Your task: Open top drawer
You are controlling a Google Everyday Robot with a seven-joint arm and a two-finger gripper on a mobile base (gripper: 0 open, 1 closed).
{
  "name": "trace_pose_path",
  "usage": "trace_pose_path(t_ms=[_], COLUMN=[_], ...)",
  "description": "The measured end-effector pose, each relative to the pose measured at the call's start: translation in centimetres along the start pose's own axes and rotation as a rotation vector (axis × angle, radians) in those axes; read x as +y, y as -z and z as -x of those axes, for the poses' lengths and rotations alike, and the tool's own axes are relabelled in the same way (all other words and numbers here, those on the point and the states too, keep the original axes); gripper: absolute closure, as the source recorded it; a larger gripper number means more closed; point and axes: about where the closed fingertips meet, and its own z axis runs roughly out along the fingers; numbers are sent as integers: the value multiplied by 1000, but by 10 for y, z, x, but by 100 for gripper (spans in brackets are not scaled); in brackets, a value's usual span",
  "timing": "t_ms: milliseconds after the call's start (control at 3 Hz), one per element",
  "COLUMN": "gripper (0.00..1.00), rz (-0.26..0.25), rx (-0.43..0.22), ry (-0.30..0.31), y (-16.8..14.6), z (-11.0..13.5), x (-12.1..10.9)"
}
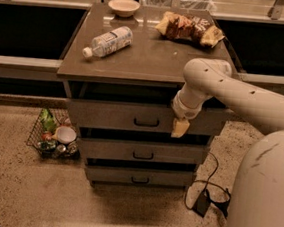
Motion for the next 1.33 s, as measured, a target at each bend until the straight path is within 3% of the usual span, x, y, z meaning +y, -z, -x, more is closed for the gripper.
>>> trace_pose_path(t_ms=[667,1000,1333], gripper=[85,100,84], rz=[-7,-7,-7], rx=[-14,-14,-14], ry=[18,18,18], y=[14,14,14], z=[7,7,7], x=[24,26,26])
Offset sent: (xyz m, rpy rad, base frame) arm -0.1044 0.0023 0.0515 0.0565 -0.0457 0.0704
